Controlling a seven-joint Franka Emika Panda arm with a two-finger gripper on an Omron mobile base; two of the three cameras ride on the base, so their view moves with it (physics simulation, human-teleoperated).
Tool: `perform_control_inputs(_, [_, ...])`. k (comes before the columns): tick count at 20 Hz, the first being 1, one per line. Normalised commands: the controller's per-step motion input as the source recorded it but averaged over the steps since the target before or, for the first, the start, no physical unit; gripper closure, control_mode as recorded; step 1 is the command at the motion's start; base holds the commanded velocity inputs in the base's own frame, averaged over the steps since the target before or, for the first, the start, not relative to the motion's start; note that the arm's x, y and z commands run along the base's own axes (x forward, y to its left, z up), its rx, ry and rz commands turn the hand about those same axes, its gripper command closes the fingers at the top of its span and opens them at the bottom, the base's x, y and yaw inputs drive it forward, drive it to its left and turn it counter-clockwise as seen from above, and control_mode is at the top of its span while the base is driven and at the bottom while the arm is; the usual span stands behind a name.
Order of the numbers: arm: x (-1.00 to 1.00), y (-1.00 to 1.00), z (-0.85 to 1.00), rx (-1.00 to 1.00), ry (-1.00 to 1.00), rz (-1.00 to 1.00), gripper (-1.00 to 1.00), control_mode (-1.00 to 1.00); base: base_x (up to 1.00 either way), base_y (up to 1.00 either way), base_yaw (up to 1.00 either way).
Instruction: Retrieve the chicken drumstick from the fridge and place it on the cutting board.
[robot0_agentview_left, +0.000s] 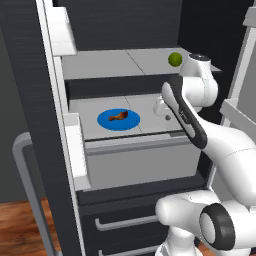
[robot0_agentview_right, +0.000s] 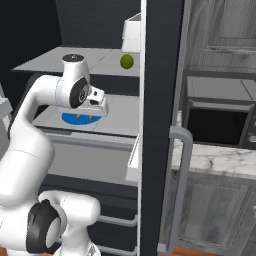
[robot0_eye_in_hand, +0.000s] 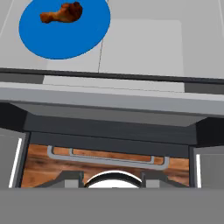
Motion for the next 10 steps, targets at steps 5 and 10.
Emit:
perform_control_inputs(5, [0.0, 0.0, -0.04, 0.0, -0.06, 0.0, -1.0, -1.0, 0.0, 0.0, 0.0])
perform_control_inputs(10, [0.0, 0.0, 0.0, 0.0, 0.0, 0.0, -1.0, -1.0, 0.0, 0.0, 0.0])
